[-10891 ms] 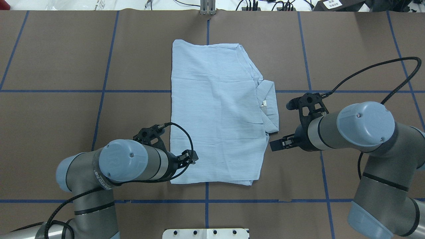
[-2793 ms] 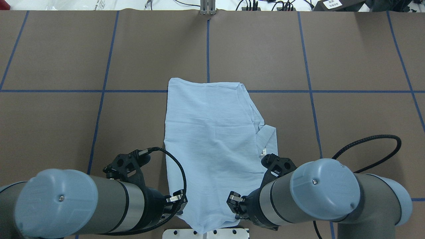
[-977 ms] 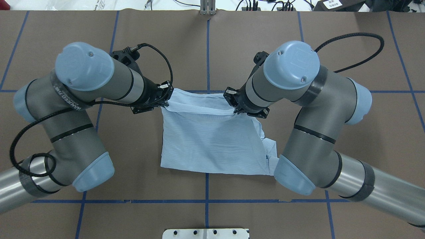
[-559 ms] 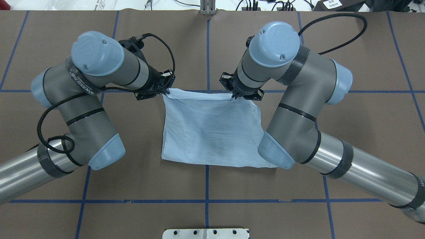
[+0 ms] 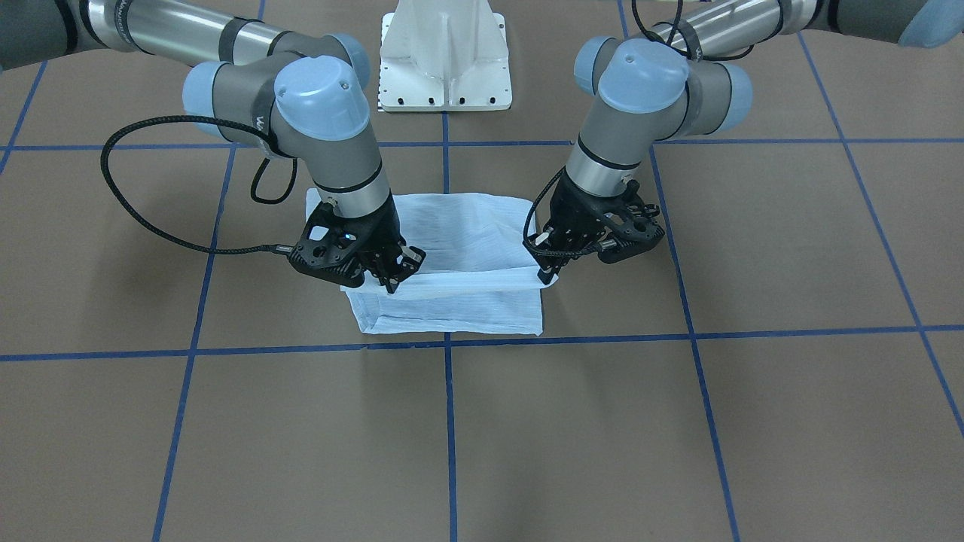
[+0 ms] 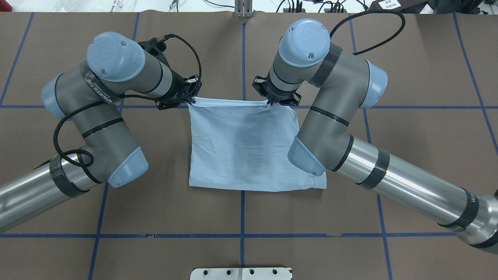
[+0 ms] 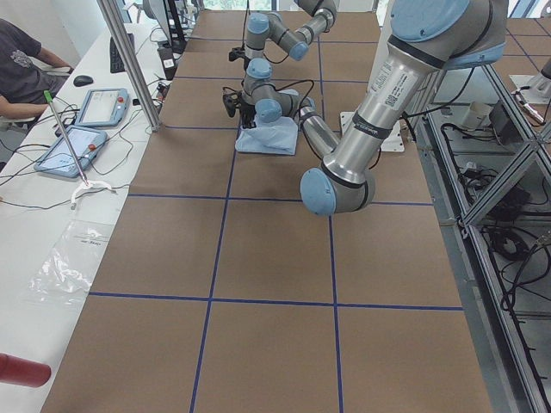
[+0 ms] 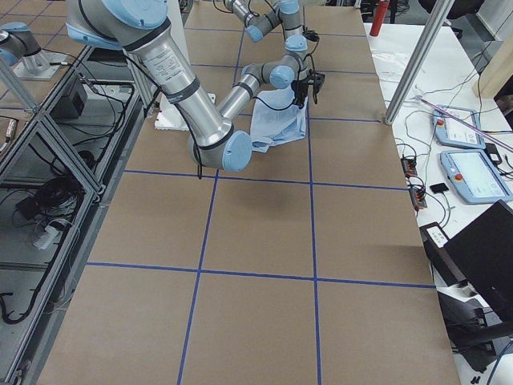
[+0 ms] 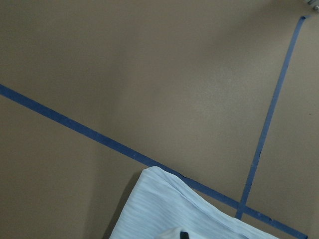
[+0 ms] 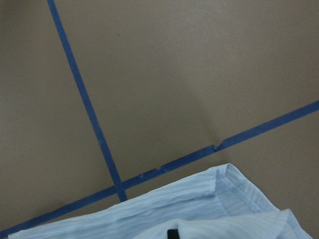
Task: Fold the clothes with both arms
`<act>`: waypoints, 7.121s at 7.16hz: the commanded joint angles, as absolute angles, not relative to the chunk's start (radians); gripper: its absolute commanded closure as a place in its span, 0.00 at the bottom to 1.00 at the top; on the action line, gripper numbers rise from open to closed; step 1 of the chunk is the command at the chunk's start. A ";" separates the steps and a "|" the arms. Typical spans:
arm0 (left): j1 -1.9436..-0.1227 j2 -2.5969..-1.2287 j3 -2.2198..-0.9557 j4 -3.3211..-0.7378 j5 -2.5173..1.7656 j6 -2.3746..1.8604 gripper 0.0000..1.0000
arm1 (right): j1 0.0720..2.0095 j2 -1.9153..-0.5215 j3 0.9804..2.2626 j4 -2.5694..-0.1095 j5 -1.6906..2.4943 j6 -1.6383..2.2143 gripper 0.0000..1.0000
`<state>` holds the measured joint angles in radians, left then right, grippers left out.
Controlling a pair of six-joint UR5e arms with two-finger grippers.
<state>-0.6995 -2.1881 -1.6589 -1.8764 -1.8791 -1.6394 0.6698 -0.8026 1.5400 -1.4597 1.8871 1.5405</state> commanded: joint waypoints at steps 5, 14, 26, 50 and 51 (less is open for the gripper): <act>-0.696 -2.204 -1.551 -1.997 -1.878 -1.649 0.17 | 0.672 -0.788 1.500 -1.430 1.888 1.539 0.01; -0.929 -1.940 -1.743 -1.979 -2.026 -1.215 0.01 | 0.915 -0.929 1.644 -1.657 2.000 0.996 0.00; -1.526 -1.524 -1.510 -2.023 -2.246 0.060 0.01 | 1.494 -1.549 1.697 -1.671 2.393 -0.117 0.00; -1.574 -1.476 -1.736 -1.542 -2.364 0.058 0.01 | 1.605 -1.583 1.606 -1.672 2.361 -0.005 0.00; -1.574 -1.476 -1.740 -1.542 -2.364 0.058 0.01 | 1.605 -1.580 1.603 -1.672 2.361 -0.005 0.00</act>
<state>-1.5739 -1.4752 -1.7375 -1.5417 -2.3639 0.0588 1.6046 -1.5830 1.6059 -1.6720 2.3601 -0.0066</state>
